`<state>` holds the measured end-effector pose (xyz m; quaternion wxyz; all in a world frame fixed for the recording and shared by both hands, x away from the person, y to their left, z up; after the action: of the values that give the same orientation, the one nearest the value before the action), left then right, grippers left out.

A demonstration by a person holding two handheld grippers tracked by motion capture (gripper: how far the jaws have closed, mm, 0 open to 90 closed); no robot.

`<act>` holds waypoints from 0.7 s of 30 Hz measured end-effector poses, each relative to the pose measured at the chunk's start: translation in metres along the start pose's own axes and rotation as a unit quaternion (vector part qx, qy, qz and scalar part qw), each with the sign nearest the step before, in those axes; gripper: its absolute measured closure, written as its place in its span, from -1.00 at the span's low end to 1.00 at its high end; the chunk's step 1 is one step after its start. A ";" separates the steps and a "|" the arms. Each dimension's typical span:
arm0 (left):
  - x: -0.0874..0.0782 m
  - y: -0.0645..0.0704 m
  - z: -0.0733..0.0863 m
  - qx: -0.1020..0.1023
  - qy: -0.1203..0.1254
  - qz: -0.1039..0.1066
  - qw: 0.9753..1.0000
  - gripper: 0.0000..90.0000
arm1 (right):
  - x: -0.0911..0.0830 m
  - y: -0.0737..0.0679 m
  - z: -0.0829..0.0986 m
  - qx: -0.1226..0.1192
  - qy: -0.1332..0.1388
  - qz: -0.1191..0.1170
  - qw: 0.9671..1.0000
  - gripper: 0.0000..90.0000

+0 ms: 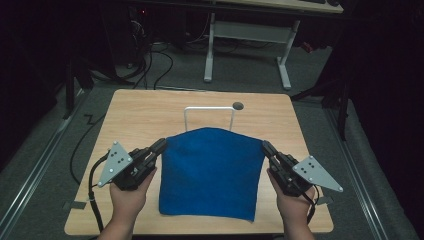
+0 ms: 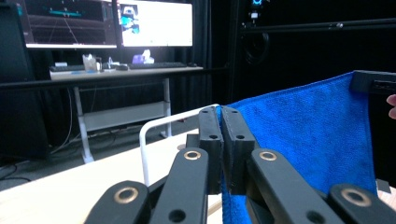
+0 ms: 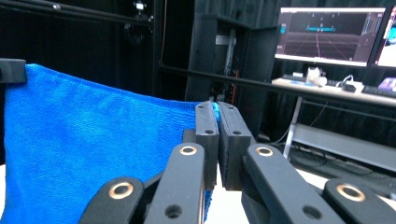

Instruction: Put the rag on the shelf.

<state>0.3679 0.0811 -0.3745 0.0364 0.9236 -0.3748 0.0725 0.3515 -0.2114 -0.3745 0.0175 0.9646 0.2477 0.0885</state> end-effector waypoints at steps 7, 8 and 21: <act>-0.004 0.013 -0.024 0.037 0.015 0.006 0.999 0.97 | -0.002 -0.004 -0.015 -0.002 0.020 -0.005 1.000 0.96; -0.002 0.011 -0.023 0.033 0.010 0.006 0.999 0.97 | -0.001 -0.003 -0.016 -0.003 0.020 -0.005 1.000 0.96; 0.041 -0.025 -0.024 0.047 -0.005 0.008 0.999 0.97 | 0.038 0.024 -0.024 0.004 0.011 0.008 1.000 0.96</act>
<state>0.4119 0.0736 -0.3447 -0.0095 0.9217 -0.3782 0.0852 0.3911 -0.2141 -0.3427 0.0105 0.9657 0.2402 0.0984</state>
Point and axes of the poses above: each handheld gripper's, and its own axes: x roughly forward along the jaws, z roughly out of its underside, y roughly to its right, the point moved 9 cm from there along x, roughly forward along the jaws, and after that the axes turned 10 degrees about y, right-handed, at the moved point
